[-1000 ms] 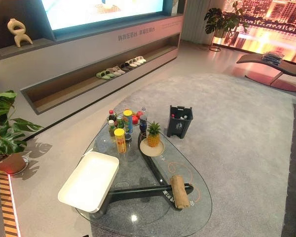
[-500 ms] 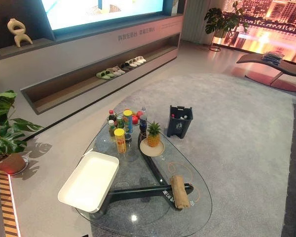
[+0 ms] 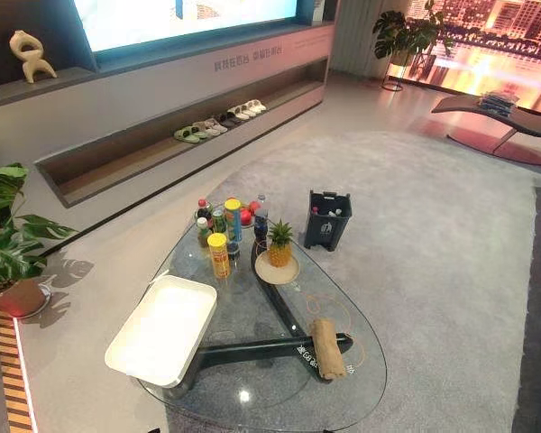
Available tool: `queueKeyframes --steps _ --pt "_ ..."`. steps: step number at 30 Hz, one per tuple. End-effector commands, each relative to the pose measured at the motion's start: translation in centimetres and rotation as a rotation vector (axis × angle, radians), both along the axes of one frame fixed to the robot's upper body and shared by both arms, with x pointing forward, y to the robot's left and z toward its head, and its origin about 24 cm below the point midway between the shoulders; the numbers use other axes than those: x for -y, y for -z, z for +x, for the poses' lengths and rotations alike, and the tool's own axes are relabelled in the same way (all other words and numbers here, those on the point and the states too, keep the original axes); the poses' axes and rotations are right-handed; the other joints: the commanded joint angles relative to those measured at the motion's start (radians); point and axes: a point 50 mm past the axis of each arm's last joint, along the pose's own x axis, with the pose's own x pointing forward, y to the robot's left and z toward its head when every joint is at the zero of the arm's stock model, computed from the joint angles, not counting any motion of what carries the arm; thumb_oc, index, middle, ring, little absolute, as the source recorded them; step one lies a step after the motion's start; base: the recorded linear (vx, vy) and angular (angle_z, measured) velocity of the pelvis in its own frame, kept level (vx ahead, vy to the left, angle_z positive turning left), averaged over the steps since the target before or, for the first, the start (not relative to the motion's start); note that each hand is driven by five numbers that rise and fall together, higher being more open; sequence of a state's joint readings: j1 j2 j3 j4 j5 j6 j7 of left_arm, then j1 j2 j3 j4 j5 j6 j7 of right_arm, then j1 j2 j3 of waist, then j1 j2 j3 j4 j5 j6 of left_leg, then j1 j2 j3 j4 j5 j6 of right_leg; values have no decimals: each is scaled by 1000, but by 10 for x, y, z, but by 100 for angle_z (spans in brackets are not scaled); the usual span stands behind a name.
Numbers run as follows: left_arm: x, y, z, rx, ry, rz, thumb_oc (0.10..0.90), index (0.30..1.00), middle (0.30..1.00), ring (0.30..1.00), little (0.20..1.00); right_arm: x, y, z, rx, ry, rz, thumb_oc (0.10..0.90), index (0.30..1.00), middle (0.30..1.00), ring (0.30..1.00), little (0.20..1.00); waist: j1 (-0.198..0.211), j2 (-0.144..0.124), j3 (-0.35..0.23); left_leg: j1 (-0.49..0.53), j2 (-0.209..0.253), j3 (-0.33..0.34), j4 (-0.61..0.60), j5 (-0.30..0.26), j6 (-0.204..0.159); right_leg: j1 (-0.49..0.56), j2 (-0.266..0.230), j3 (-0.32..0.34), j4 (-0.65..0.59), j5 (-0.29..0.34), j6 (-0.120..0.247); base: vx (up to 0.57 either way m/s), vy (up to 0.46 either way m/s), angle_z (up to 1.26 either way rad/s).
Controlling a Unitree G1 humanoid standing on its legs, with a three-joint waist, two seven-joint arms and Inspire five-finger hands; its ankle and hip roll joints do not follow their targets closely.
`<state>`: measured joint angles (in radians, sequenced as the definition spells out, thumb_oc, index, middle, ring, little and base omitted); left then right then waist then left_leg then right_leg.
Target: Wipe the table with a cloth and put it in the basket.
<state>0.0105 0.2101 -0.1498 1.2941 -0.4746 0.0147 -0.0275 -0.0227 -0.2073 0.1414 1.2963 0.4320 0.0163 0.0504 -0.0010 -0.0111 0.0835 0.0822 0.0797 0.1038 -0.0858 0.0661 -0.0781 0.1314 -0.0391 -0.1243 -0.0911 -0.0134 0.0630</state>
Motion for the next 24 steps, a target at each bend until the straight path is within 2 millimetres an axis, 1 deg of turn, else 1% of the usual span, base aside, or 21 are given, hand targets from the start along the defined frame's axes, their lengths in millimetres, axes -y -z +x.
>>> queueKeyframes --steps 1,2,3,5,6,7,8,10,11,12,13,16,17,18,19,20,24 --pt "6 0 10 -6 75 10 800 900 900 900 900 18 -16 44 173 -15 -91 800 900 900 900 900 18 -38 47 -3 -65 11 86 -127 40 -46 -31 -25 23 37 38 -12 -17 -7" --pt "6 0 11 -5 79 11 800 900 900 900 900 19 -21 52 256 -33 -115 800 900 900 900 900 18 -37 53 -11 -67 9 91 -127 41 -55 -29 -20 27 39 36 -14 -9 -10" --pt "7 0 13 -4 82 8 800 900 900 900 900 14 -22 58 271 -10 -80 800 900 900 900 900 17 -37 60 -25 -71 8 102 -130 44 -65 -28 -16 32 39 36 -26 -11 -8" --pt "6 -2 20 11 88 11 800 900 900 900 900 11 -30 74 343 -11 -93 800 900 900 900 900 15 -38 82 -50 -75 8 117 -131 51 -92 -28 -12 46 39 34 -105 -41 -9" --pt "5 -4 28 32 96 18 800 900 900 900 900 5 -40 94 417 -3 -97 800 900 900 900 900 13 -42 109 -76 -76 9 130 -129 55 -118 -27 -10 62 40 32 -197 -76 -7" --pt "4 -5 32 46 98 26 800 900 900 900 900 2 -48 105 467 -6 -105 800 900 900 900 900 10 -46 128 -92 -77 10 138 -127 56 -137 -24 -7 73 40 30 -176 -67 -4" --pt "4 -6 33 51 98 27 800 900 900 900 900 1 -51 109 480 -8 -106 800 900 900 900 900 9 -47 133 -99 -78 10 141 -127 57 -143 -24 -6 77 40 30 -150 -55 -1" --pt "3 -8 40 83 99 38 800 900 900 900 900 -7 -71 132 582 -15 -127 800 900 900 900 900 1 -53 171 -135 -80 12 164 -122 58 -178 -20 -4 101 41 27 -131 -37 -1" --pt "3 -9 42 92 99 38 800 900 900 900 900 -9 -78 138 611 -17 -130 800 900 900 900 900 -2 -53 181 -144 -81 13 170 -122 59 -188 -20 -4 108 41 26 -74 -10 1" --pt "4 -9 43 95 101 37 800 900 900 900 900 -10 -81 140 627 -19 -134 800 900 900 900 900 -4 -53 185 -149 -81 14 173 -122 59 -192 -19 -4 110 41 26 -78 28 1" --pt "5 -10 44 110 102 35 800 900 900 900 900 -13 -97 150 692 -27 -161 800 900 900 900 900 -14 -51 204 -168 -85 19 185 -120 60 -211 -19 0 121 41 25 -81 52 1" --pt "5 -11 45 136 84 33 800 900 900 900 900 -16 -121 162 797 -29 -197 800 900 900 900 900 -29 -46 233 -194 -87 26 194 -118 61 -241 -19 6 133 41 27 -84 56 -1" --pt "5 -12 45 142 82 34 800 900 900 900 900 -16 -125 164 813 -28 -203 800 900 900 900 900 -31 -46 239 -202 -88 28 199 -118 62 -250 -20 7 137 41 27 -92 40 2" --pt "5 -12 46 150 81 38 800 900 900 900 900 -16 -132 167 845 -27 -222 800 900 900 900 900 -35 -46 248 -213 -89 32 206 -119 63 -263 -21 8 145 41 28 -116 52 0" --pt "5 -13 49 163 79 39 800 900 900 900 900 -16 -142 172 899 -25 -263 800 900 900 900 900 -40 -45 262 -236 -90 38 220 -119 63 -286 -22 10 155 41 28 -122 57 0" --pt "5 -13 50 169 76 39 800 900 900 900 900 -15 -147 174 921 -16 -275 800 900 900 900 900 -42 -45 269 -250 -90 40 230 -119 64 -298 -23 10 163 41 27 -118 57 -3" --pt "8 -15 56 199 61 38 800 900 900 900 900 -9 -174 185 1035 66 -376 800 900 900 900 900 -50 -40 307 -302 -87 46 271 -122 62 -348 -27 11 196 38 25 -80 48 -4"
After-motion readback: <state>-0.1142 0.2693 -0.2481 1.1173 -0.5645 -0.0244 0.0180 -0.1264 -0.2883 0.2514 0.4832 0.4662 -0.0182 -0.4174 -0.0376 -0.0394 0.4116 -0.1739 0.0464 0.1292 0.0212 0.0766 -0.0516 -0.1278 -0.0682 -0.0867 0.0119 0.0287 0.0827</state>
